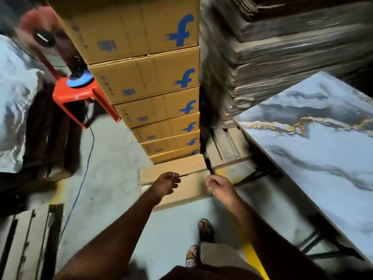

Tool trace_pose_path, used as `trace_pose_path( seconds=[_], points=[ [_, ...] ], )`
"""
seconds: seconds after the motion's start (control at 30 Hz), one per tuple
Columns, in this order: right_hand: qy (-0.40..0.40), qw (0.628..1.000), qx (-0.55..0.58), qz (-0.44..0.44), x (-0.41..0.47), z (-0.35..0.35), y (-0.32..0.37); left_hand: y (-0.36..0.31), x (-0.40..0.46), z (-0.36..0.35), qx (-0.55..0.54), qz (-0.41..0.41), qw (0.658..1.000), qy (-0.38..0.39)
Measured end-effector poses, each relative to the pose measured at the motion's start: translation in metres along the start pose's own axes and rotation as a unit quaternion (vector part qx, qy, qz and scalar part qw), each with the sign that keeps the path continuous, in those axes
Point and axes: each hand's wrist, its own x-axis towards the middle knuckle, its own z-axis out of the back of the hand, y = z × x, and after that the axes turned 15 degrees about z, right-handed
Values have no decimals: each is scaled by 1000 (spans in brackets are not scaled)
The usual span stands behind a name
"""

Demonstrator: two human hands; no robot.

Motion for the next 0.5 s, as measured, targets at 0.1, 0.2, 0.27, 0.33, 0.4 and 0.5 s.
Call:
trace_pose_path(
  seconds=[0.1,0.2,0.27,0.33,0.4,0.5],
  points=[
    [31,999,14,-18,25,-31,-14,16,26,34,11,49,998,-40],
    [49,998,22,-44,48,-60,-39,36,59,69,75,61,991,-88],
    [64,995,32,-66,62,-86,-54,51,87,89,127,58,979,-146],
    [85,992,31,-85,75,-114,-60,69,121,105,177,59,961,-203],
    [104,986,63,-115,91,-148,-69,81,159,118,202,44,953,-220],
    [97,974,143,-149,123,-213,-103,96,228,138,168,56,954,-243]
  ],
)
